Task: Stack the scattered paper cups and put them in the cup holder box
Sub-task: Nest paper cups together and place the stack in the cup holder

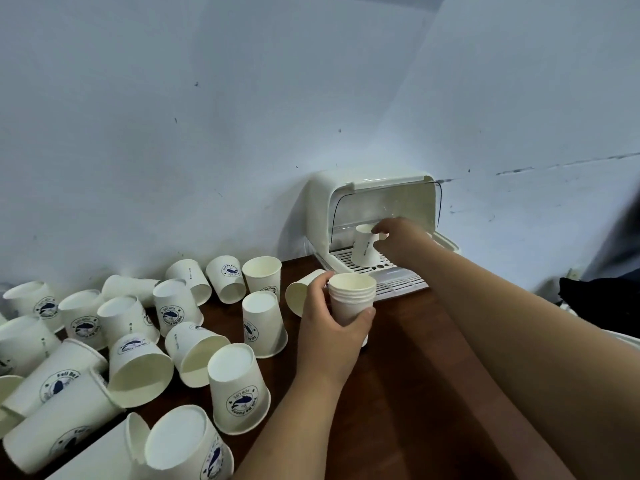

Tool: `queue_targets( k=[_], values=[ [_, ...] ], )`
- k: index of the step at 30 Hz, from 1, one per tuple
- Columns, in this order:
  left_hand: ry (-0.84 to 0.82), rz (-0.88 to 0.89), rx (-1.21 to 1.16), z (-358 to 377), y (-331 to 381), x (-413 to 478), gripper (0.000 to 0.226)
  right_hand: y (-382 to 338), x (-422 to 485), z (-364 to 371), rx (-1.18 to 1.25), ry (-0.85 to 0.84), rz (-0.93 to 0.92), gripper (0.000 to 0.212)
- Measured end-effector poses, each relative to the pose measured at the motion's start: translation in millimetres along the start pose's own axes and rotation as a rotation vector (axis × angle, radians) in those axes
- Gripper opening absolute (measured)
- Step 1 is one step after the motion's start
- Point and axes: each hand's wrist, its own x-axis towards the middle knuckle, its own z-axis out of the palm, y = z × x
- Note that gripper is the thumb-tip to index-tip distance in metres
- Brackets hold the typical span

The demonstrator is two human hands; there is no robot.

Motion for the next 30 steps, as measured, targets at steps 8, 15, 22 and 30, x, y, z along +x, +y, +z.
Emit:
queue_targets(
  k=[8,15,22,30],
  values=[
    [0.017,0.008,0.001,3.2,-7.6,4.0,0.074,-12.7,40.5,25.2,-0.083,-0.073,-0.031,0.072],
    [0.018,0.009,-0.015,3.7,-8.0,4.9,0.074,-20.5,35.5,19.7,-0.157,-0.112,0.056,0.068],
    [-0.017,0.02,-0.034,4.2,-2.3,3.0,0.078,-19.0,-26.3,-7.6,0.222,0.069,0.105,0.051],
    [-0.074,0.002,-0.047,3.4,10.8,-3.7,0.083,-27.8,-113.8,-25.5,0.587,0.034,0.021,0.032]
  ],
)
